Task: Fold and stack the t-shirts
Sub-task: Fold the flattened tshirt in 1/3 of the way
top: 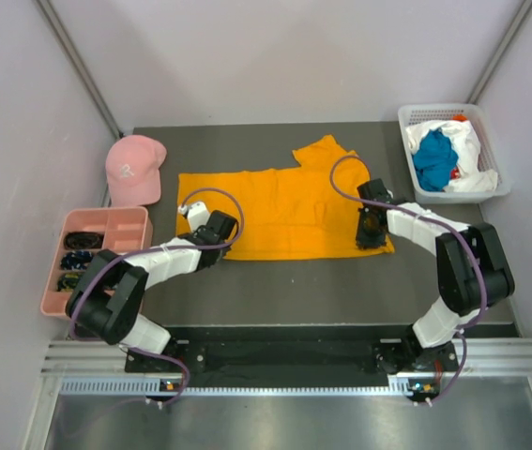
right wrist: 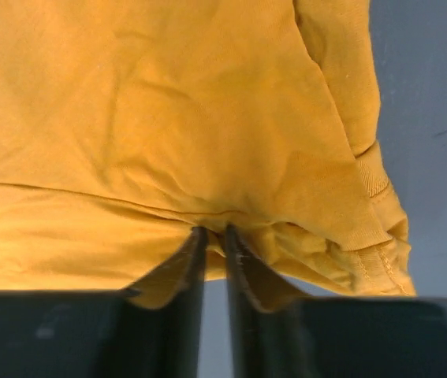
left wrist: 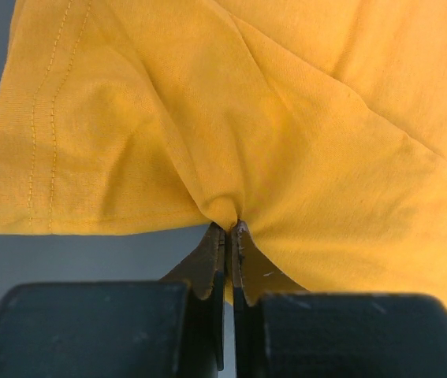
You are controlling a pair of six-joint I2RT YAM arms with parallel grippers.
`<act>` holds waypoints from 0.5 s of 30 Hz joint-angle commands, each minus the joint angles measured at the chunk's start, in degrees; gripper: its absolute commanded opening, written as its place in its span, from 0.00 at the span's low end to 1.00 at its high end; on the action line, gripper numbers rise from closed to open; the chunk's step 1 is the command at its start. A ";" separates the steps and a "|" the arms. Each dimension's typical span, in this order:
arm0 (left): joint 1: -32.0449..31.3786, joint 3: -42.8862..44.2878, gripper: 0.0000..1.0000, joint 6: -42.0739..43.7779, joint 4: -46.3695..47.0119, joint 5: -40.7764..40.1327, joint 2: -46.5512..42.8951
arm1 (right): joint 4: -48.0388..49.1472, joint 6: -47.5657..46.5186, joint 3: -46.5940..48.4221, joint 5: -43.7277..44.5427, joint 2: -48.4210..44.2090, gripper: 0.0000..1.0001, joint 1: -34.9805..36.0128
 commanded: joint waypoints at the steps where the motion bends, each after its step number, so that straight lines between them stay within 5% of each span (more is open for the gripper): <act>1: 0.14 -0.71 0.00 0.22 -4.80 -0.17 -0.38 | -1.68 0.36 -0.87 1.87 -0.29 0.03 0.50; 11: 0.14 -1.14 0.00 0.31 -4.80 -0.43 -1.07 | -0.98 0.62 -2.19 1.52 0.07 0.01 0.50; 12: 0.14 -1.49 0.00 0.31 -4.62 -0.34 -1.25 | -1.07 0.62 -2.19 1.69 -0.02 0.17 0.50; 15: 0.14 -1.67 0.00 0.31 -4.53 -0.43 -1.25 | -1.68 0.71 -2.10 1.87 -0.46 0.27 0.50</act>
